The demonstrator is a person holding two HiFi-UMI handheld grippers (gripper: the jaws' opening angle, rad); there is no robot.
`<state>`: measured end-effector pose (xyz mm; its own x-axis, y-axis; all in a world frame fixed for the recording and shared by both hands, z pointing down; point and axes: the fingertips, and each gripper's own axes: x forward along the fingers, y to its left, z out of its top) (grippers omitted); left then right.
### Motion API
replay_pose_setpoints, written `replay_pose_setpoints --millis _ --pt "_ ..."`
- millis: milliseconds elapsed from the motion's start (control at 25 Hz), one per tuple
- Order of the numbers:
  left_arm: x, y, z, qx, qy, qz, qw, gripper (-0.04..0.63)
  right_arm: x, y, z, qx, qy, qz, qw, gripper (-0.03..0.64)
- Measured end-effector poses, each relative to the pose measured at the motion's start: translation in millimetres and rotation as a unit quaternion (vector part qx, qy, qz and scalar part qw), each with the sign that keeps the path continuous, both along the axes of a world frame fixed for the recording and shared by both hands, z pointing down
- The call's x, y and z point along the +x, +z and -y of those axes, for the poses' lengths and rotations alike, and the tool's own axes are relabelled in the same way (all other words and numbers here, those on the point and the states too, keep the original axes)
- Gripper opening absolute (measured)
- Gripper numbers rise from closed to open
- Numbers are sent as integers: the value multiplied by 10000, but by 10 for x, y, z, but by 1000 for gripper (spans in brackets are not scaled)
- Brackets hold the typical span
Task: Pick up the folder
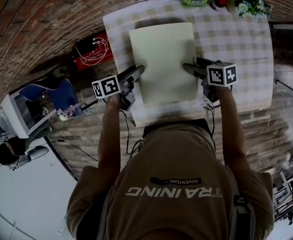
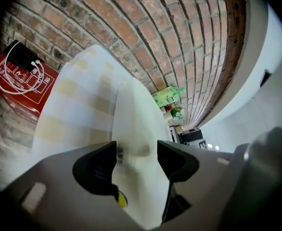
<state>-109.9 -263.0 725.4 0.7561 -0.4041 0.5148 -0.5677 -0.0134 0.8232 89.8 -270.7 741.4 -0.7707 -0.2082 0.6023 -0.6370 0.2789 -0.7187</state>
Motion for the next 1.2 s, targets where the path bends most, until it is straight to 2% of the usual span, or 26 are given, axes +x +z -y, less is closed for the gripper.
replay_pose_setpoints --millis 120,200,280,440,520,760,880,1080,1200 --pt "69 75 -20 -29 509 362 9980 253 -10 35 -30 -192 3 89 9998 287" --pt "93 127 -13 -152 646 420 9969 261 -9 50 -33 -226 -28 80 9997 288" --pt "106 171 23 -362 616 249 9971 268 -21 59 5 -236 -101 53 9997 288" --pt "140 228 -1 -737 732 -386 9938 290 -22 70 1 -343 -241 25 9991 288" --pt "130 233 -2 -782 841 -432 9924 291 -29 71 0 -331 -245 -8 9992 288" --pt "139 258 8 -885 924 -146 9917 293 -48 85 12 -279 -213 -209 9992 293" --pt "161 263 0 -885 956 -67 9915 294 -23 89 5 -269 -209 -77 9994 293" --pt "187 272 153 -672 783 101 9946 295 -21 74 157 -27 -163 -30 9999 293" --pt "171 289 19 -709 703 79 9950 296 -38 88 28 -79 -150 68 9998 291"
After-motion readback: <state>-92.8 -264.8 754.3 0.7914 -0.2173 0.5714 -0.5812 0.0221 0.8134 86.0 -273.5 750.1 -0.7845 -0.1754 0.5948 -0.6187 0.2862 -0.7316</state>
